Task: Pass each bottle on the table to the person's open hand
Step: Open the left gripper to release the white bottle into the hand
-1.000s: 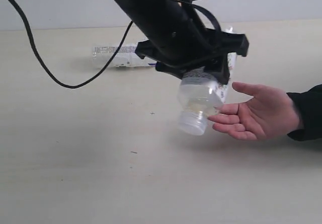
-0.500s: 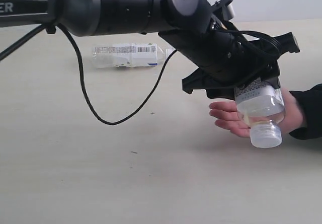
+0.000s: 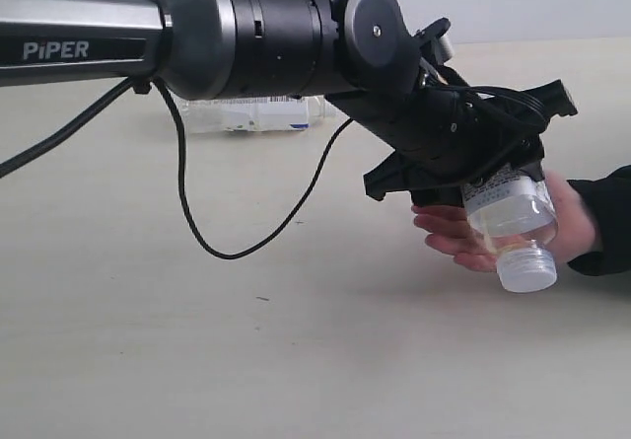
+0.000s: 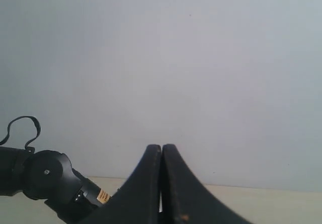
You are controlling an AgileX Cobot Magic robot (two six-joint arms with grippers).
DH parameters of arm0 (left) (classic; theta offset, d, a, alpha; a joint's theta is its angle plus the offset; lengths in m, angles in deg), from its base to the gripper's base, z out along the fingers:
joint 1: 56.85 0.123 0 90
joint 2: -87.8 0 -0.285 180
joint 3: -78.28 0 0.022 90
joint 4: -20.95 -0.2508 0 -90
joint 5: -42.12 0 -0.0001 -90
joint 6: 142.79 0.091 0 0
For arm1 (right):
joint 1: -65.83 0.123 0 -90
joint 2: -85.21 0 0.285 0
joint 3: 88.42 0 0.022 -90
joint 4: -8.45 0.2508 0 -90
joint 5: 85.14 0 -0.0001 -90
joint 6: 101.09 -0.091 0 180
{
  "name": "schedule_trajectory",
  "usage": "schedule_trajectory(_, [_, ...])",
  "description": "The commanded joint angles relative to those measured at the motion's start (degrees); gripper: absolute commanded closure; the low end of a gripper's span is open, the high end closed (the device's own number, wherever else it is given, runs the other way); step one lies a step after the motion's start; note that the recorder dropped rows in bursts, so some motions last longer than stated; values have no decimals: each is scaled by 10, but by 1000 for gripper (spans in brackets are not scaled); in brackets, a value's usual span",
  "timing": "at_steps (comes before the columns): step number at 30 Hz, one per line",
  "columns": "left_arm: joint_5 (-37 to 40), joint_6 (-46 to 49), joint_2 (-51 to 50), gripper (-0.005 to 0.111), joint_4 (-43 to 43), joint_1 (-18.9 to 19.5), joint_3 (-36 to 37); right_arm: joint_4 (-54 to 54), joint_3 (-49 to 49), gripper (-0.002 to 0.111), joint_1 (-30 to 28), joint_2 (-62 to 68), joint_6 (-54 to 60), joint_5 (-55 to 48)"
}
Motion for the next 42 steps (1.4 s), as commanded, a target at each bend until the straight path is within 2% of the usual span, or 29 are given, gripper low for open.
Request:
schedule_trajectory(1, [-4, 1, -4, 76, 6, -2, -3, 1, 0, 108, -4, -2, 1, 3])
schedule_trajectory(4, [1, 2, -7, 59, 6, -2, -3, 1, 0, 108, -4, -2, 1, 3])
schedule_trajectory(10, [-1, 15, -20, 45, 5, -2, -3, 1, 0, 108, -4, -2, 1, 3])
schedule_trajectory(18, [-1, 26, -23, 9, 5, -2, -3, 1, 0, 108, -4, -2, 1, 3])
schedule_trajectory(28, [8, 53, -4, 7, -2, 4, -3, 1, 0, 108, -4, -2, 1, 3])
schedule_trajectory(42, [118, 154, 69, 7, -17, 42, -3, 1, 0, 108, -4, -2, 1, 3])
